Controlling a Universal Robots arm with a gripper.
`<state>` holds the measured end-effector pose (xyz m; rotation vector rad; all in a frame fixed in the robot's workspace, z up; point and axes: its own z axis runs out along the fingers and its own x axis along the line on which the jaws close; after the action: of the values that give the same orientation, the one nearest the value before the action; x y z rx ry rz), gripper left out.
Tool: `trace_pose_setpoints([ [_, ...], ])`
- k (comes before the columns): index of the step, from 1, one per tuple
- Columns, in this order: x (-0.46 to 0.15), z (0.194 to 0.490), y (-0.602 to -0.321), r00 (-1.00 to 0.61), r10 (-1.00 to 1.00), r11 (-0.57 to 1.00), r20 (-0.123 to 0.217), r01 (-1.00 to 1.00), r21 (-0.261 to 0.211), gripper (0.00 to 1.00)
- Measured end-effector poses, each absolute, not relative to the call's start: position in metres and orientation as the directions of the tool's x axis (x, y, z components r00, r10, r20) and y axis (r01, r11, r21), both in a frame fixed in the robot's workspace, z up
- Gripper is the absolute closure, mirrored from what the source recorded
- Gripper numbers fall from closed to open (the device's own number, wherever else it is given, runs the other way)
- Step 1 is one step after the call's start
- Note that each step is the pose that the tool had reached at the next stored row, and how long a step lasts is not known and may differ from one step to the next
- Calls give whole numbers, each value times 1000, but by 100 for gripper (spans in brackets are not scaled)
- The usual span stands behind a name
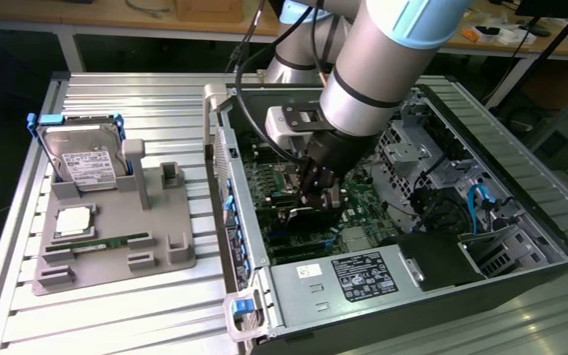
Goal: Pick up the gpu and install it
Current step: 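Press down on the gpu until it lock into place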
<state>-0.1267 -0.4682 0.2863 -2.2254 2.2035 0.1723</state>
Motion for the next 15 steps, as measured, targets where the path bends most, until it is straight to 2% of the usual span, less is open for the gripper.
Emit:
trace_pose_setpoints([
  [15,-155,286,-468,7,-996,-14,-93,-997,73,89],
])
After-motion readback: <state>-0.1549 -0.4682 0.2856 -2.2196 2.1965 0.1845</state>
